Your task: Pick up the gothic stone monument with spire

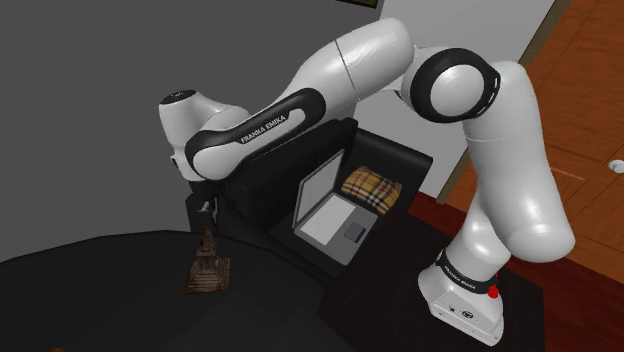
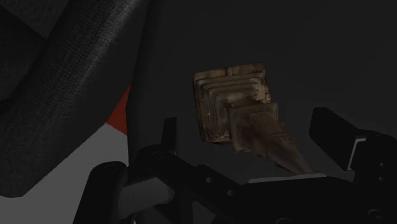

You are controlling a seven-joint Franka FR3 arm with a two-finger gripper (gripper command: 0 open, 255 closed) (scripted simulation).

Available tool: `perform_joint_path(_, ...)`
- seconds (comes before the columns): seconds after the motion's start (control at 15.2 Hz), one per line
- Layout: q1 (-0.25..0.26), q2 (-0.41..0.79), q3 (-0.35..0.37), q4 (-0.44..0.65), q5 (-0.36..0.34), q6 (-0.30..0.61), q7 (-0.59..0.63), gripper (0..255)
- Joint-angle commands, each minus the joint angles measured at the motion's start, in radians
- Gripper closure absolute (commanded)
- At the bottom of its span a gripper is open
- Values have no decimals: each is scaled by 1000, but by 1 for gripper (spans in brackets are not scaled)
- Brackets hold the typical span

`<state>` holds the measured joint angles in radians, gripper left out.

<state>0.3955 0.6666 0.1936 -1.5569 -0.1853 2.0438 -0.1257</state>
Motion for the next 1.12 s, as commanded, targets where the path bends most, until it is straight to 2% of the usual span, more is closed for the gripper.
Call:
perform_joint_path(0.0, 31, 81, 3, 98, -17, -22, -6, 0)
perform_joint_path(0.26, 87, 233, 5, 288, -44, -68, -30, 0)
perform_joint_path(0.86, 92, 300, -4, 301, -53, -14, -24, 0)
perform_joint_path(0.92, 92, 299, -4, 301, -53, -15, -24, 255)
perform_joint_path(1.06, 92, 300, -4, 302, -53, -16, -25, 255)
